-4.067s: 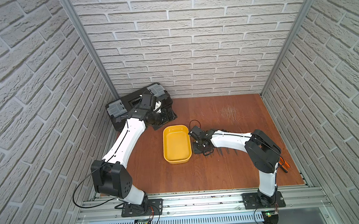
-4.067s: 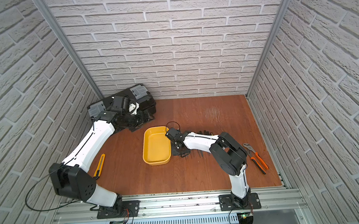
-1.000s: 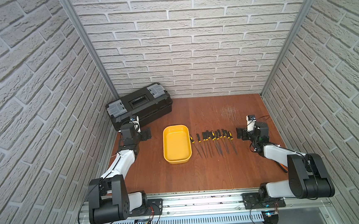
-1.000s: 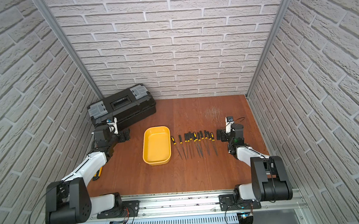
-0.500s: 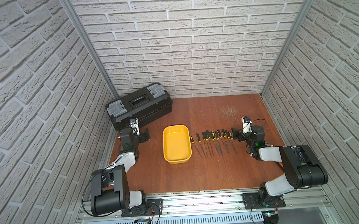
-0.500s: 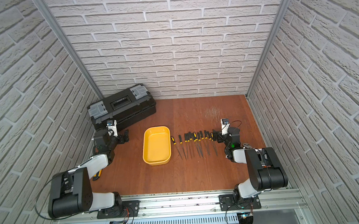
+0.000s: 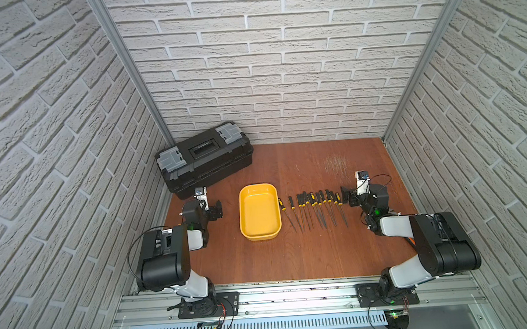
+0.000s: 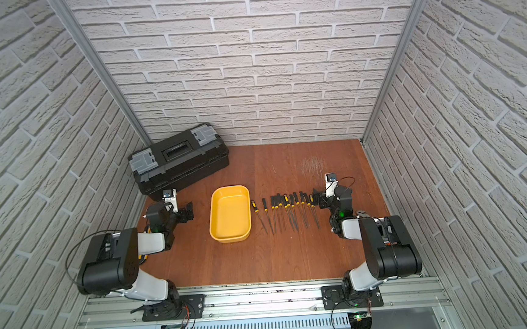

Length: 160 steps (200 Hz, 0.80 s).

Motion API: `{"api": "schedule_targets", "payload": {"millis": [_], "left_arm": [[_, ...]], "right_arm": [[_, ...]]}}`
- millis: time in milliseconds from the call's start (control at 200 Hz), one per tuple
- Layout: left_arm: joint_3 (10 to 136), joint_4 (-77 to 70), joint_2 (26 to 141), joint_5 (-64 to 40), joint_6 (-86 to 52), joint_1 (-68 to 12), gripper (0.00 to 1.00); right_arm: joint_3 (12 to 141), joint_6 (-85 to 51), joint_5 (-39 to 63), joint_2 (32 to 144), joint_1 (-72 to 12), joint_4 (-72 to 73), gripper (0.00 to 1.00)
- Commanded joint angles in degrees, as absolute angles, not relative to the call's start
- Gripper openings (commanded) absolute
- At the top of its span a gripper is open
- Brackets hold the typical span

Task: Take the file tool out of the storage box
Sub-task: Reset both arms

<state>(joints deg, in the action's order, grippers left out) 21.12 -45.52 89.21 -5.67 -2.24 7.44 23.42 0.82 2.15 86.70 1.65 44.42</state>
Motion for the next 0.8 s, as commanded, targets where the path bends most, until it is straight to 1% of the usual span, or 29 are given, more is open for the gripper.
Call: {"api": "schedule_targets", "payload": {"millis": [0,55,340,795], "left_arm": [[22.1,-50.7,88.8,-7.3,-1.0,7.2,0.99],[22.9,-48.8,88.8,-8.0,-0.2,7.0,0.99],[22.8,-49.3,88.9,-5.9,0.1,6.1,0.98],[22.8,-49.5,88.9,-6.4,0.0,6.3,0.99]], "right_arm": [[22.9,1.1,1.4,86.8,1.6,47.4,1.00],[22.9,1.1,1.5,86.8,1.6,47.5,1.00],[23.0,1.1,1.4,86.8,1.6,47.3,1.00],[23.0,1.1,1.4,86.8,1.6,47.3,1.00]]}}
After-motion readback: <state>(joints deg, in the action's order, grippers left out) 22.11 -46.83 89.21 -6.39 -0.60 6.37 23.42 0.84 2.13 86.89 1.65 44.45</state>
